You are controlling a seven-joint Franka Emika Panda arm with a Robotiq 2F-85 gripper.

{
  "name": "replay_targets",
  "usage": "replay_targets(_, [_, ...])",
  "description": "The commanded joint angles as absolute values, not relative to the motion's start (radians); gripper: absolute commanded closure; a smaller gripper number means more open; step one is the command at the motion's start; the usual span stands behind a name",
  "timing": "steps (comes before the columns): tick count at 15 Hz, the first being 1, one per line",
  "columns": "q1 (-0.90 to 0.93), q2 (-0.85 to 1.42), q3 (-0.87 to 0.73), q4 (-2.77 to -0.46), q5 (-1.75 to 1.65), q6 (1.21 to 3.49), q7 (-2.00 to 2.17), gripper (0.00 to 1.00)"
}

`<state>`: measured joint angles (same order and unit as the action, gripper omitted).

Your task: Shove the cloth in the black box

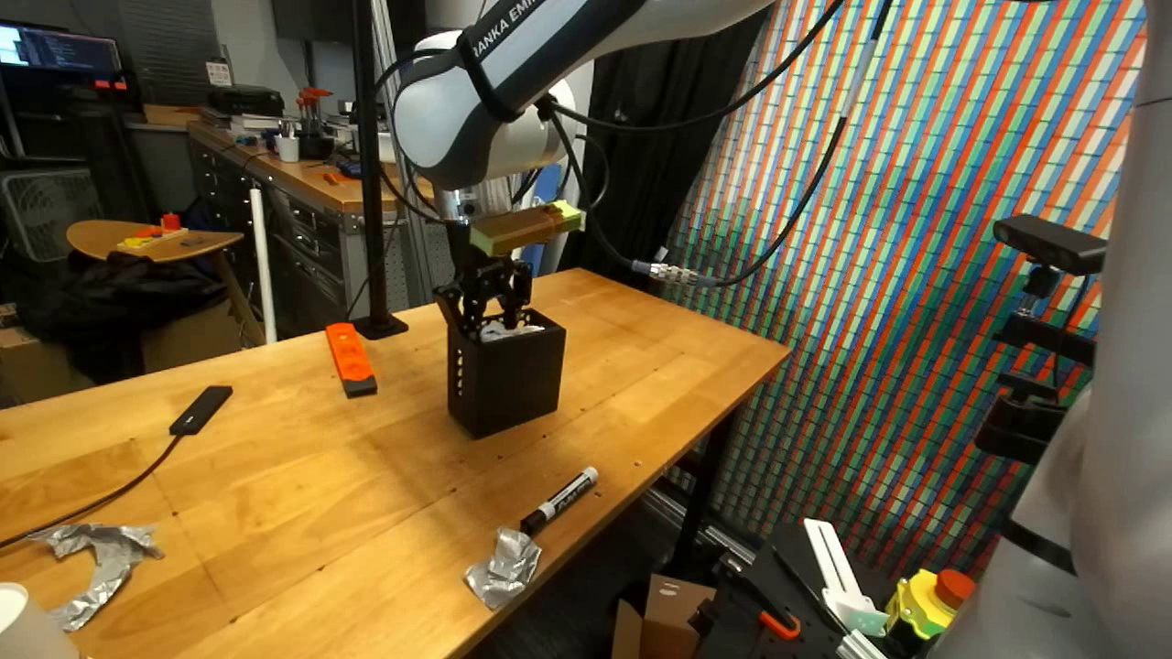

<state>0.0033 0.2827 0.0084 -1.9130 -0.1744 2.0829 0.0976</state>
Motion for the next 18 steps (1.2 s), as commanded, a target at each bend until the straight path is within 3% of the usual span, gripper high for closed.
replay_targets(1, [0.001,0.237,-0.002,-1.929,-0.155,2.099,0.077,0.09])
replay_targets(2, [0.001,0.230,-0.002,-1.930,-0.155,2.095,0.076,0.01])
replay_targets(6, [0.006,0.193,0.000,-1.940,-0.163,2.092,0.080,0.00])
replay_targets(7, [0.007,0.183,0.000,-1.942,-0.165,2.093,0.083,0.06])
replay_targets(8, [0.007,0.174,0.000,-1.942,-0.164,2.093,0.086,0.26])
replay_targets(11, [0.010,0.145,0.000,-1.947,-0.170,2.090,0.098,0.36])
replay_targets(18, [0.022,0.082,0.009,-2.004,-0.160,2.033,0.141,0.92])
